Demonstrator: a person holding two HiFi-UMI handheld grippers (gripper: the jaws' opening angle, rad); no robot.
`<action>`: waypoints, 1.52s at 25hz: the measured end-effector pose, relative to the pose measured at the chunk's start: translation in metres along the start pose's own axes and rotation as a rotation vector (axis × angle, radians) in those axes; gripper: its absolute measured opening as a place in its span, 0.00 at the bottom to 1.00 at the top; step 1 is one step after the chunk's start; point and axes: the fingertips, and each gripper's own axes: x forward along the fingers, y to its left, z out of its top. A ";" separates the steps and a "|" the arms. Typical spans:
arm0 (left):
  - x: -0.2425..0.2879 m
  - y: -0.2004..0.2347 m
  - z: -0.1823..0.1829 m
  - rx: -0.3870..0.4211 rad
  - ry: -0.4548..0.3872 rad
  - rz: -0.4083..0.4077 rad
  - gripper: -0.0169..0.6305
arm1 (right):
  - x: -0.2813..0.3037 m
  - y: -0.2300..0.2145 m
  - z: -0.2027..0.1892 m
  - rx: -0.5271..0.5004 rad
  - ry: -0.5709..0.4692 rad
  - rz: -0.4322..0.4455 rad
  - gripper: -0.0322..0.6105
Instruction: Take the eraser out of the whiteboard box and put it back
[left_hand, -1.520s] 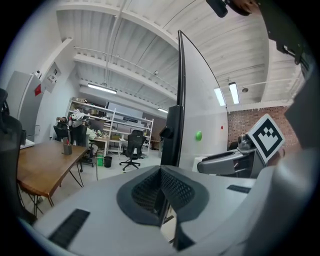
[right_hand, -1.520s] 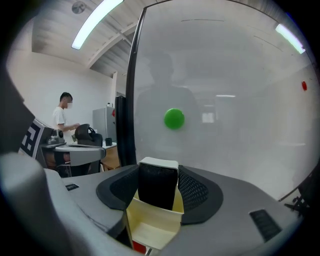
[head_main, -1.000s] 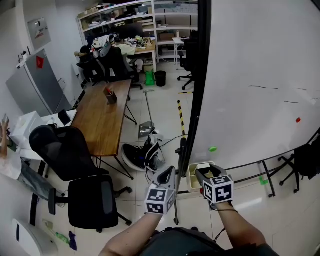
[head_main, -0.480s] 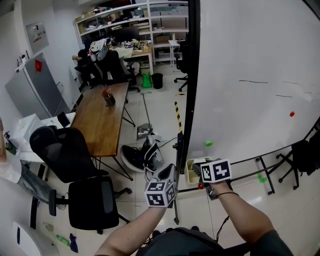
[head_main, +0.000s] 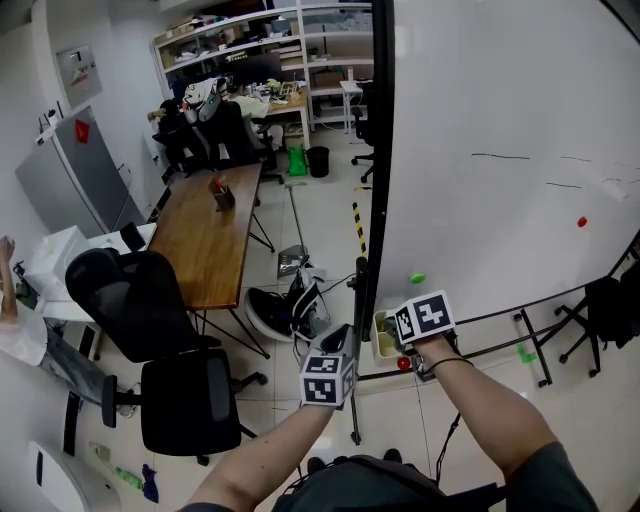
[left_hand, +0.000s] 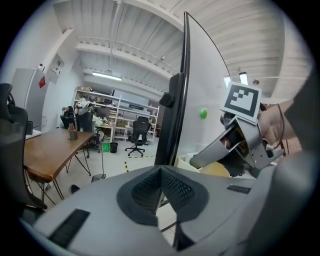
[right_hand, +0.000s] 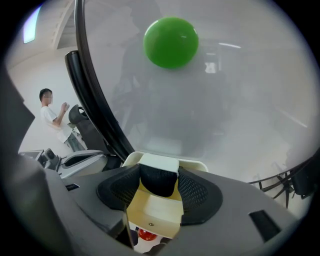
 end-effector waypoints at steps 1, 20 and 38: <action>0.000 -0.003 0.000 0.012 0.000 -0.004 0.07 | 0.000 -0.001 0.000 0.001 0.010 0.000 0.45; -0.025 -0.021 0.046 0.003 -0.111 -0.059 0.07 | -0.032 0.009 0.021 0.063 -0.125 0.084 0.52; -0.103 -0.039 0.131 0.052 -0.291 -0.115 0.07 | -0.215 0.030 0.062 -0.043 -0.803 0.185 0.08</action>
